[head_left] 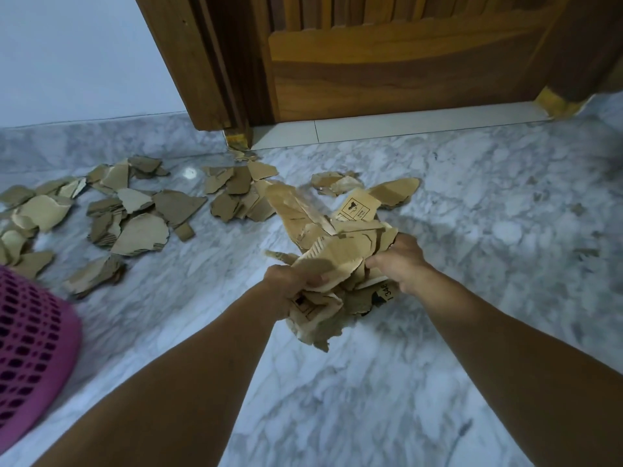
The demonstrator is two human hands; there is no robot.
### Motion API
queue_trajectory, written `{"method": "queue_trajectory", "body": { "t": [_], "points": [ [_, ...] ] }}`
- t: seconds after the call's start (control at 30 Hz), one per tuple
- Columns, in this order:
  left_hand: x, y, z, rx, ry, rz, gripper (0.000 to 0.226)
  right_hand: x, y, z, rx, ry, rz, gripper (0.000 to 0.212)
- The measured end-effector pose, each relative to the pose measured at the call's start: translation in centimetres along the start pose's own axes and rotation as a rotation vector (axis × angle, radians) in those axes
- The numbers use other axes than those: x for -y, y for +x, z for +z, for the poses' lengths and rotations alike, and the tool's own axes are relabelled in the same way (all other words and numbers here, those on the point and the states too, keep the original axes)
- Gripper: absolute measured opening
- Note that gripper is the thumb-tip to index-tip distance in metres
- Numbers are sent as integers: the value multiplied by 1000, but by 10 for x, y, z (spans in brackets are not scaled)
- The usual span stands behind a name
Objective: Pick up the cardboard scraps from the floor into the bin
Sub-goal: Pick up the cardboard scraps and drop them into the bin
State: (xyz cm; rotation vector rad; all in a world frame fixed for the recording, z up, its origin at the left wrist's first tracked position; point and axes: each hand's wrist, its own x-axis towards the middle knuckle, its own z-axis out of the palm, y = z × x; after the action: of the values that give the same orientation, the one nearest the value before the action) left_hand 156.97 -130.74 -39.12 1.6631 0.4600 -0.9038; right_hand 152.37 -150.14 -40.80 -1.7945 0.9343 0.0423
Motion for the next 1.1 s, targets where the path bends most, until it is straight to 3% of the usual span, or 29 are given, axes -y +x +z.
{"method": "queue_trajectory", "body": {
  "t": [0.17, 0.27, 0.4, 0.53, 0.67, 0.77, 0.83, 0.93, 1.0, 1.1],
  "points": [
    [-15, -42, -21, -73, -15, -27, 44, 26, -22, -18, 50, -68, -49, 25],
    [-35, -68, -42, -116, 16, 16, 39, 47, -33, -30, 84, -129, -87, 31],
    [-74, -106, -74, -221, 82, 75, 52, 92, -42, -44, 145, -292, -142, 42],
    [-104, -145, -97, -300, 129, 106, 30, 144, -54, -48, 173, -564, -205, 39],
    [-120, -167, -128, -342, 116, 131, 35, 203, -82, -40, 191, -800, -337, 31],
    [-130, -173, -162, -396, 132, 147, 50, 246, -102, -20, 194, -913, -445, 42],
    [-137, -183, -180, -395, 151, 142, 45, 270, -111, -5, 197, -924, -505, 47],
    [-149, -208, -213, -424, 156, 168, 17, 303, -124, 20, 211, -857, -524, 59],
    [-158, -225, -239, -480, 168, 196, 25, 326, -132, 33, 244, -810, -533, 65],
    [-167, -255, -284, -535, 179, 217, 34, 367, -151, 55, 326, -755, -592, 56]
  ]
}}
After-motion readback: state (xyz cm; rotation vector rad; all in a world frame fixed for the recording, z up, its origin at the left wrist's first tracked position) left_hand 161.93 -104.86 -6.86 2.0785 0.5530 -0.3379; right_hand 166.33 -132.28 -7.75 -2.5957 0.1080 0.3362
